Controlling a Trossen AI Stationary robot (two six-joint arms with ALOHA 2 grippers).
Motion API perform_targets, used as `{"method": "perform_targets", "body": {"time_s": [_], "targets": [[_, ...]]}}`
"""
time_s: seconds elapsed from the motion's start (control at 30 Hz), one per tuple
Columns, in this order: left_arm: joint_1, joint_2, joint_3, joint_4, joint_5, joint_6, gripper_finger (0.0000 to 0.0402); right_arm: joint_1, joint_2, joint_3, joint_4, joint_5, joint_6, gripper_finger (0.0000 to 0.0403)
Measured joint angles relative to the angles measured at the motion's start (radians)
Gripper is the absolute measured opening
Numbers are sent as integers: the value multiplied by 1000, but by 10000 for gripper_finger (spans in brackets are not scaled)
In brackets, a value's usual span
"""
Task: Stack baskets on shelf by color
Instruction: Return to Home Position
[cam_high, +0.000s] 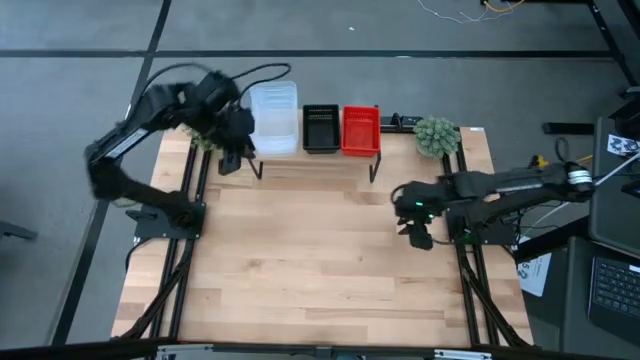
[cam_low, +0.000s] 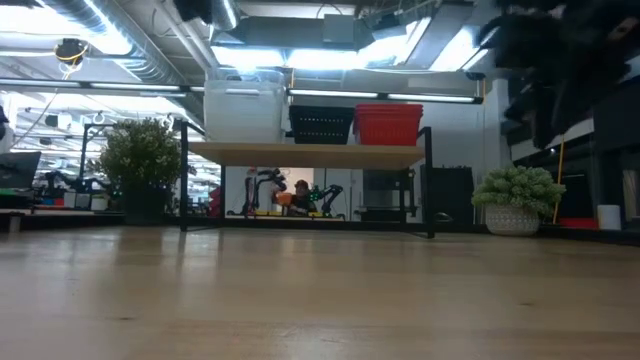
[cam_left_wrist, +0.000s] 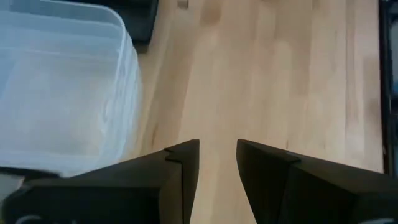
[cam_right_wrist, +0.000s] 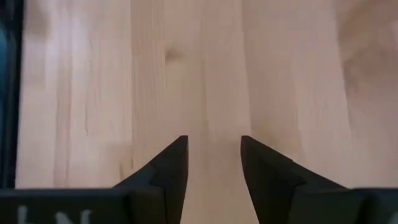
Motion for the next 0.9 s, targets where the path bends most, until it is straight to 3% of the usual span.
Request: {"method": "perform_targets", "body": {"time_s": [0.2, 0.37, 0.5, 0.67, 0.9], "targets": [[-117, -331, -485, 430, 49, -178, 98, 102, -285, -226, 243, 164, 211, 145], [-260, -553, -905, 885, 13, -271, 98, 171, -414, -390, 501, 346, 166, 145], [-335, -680, -1174, 1185, -36, -296, 98, 202, -465, -499, 722, 353, 85, 145], [-376, -772, -1348, 1342, -74, -337, 98, 212, -499, -581, 893, 313, 25, 145], [-377, -821, -1385, 1349, -76, -345, 98, 212, -509, -587, 908, 313, 16, 145]]}}
